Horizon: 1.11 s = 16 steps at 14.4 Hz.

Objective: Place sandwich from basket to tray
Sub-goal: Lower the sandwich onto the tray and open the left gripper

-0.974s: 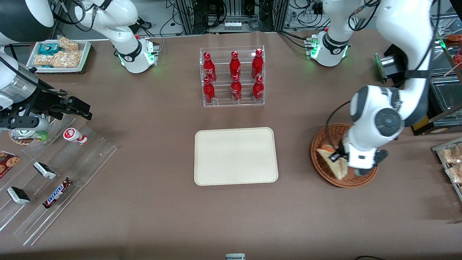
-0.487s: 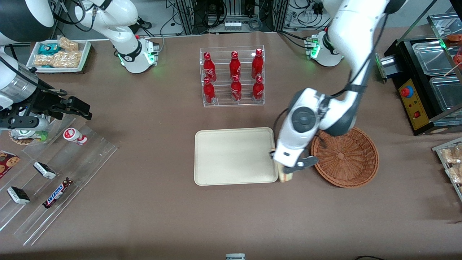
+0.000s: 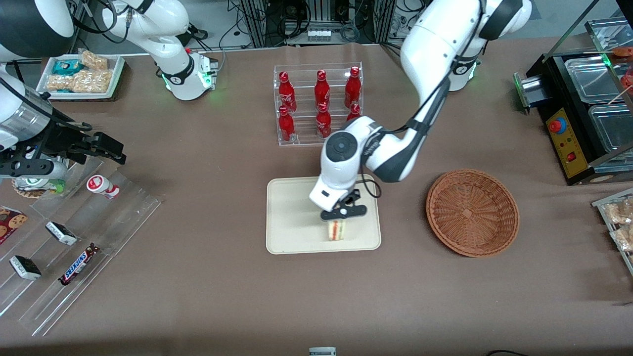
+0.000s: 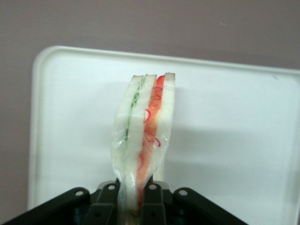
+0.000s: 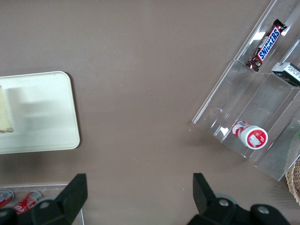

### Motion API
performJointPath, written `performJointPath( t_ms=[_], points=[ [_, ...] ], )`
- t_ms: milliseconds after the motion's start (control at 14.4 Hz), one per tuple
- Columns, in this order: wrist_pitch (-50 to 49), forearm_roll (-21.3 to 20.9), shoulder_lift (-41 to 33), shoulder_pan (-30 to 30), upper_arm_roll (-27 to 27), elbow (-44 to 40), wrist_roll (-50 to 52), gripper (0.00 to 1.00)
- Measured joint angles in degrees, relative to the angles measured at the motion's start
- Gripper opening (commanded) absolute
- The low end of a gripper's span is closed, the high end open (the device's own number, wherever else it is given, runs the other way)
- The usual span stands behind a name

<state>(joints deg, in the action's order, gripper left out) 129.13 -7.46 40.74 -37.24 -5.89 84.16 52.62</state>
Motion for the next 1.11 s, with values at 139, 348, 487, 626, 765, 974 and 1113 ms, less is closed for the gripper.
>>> performJointPath(
  t_ms=[139, 348, 487, 626, 765, 974, 1113],
  points=[
    [0.5, -0.3, 2.2, -1.8, 0.1, -2.0, 1.0, 0.07],
    [0.5, -0.5, 5.0, -2.8, 0.2, -4.4, 2.7, 0.12],
    [0.5, -0.6, 5.8, -2.8, 0.3, -4.8, 4.2, 0.50],
    [0.5, -0.6, 5.9, -2.8, 0.3, -5.1, 5.0, 1.00],
    [0.5, -0.6, 5.6, -2.9, 0.3, -5.9, 5.3, 1.00],
    [-3.2, -0.6, 1.7, -2.8, 0.4, -7.2, 7.3, 1.00],
    [-8.0, -0.7, -2.6, -2.6, 0.8, -7.0, 7.7, 1.00]
  ],
)
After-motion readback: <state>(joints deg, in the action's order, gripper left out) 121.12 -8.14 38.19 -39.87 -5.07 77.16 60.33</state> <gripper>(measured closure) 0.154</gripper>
